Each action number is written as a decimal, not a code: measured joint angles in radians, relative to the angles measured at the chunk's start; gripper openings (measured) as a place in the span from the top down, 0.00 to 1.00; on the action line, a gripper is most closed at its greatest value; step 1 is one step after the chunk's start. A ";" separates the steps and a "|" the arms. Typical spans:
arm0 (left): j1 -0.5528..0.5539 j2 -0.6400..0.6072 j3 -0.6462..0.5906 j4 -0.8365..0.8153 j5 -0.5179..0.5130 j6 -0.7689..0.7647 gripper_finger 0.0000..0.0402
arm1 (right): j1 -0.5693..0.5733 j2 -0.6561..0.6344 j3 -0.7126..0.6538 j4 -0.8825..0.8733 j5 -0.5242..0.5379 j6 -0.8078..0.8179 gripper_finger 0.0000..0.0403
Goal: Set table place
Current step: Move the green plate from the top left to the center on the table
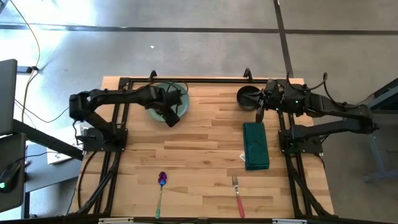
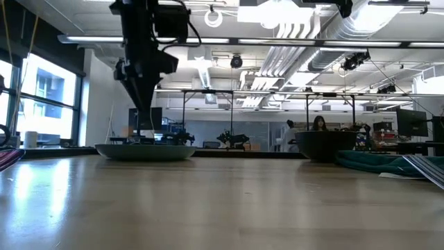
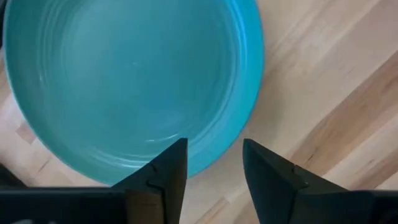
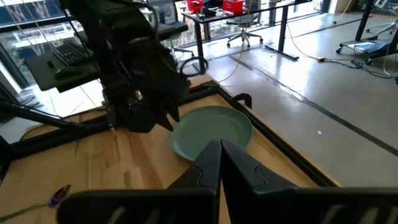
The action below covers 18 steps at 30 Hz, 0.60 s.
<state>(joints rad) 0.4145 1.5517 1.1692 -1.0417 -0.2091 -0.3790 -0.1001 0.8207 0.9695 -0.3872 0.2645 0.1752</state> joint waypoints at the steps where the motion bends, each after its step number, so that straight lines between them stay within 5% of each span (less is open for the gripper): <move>1: 0.010 0.015 0.005 0.007 0.000 0.030 0.64 | 0.000 -0.001 0.000 -0.005 0.000 0.002 1.00; 9: 0.011 0.048 0.006 0.148 0.054 0.354 0.63 | 0.000 -0.003 -0.001 -0.022 0.001 0.007 1.00; 18: 0.105 0.060 0.005 0.160 0.146 0.404 0.63 | 0.000 -0.003 -0.002 -0.020 0.002 0.007 1.00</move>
<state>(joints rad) 0.5191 1.6121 1.1744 -0.8813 -0.0633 0.0245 -0.1001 0.8181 0.9676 -0.4073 0.2665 0.1822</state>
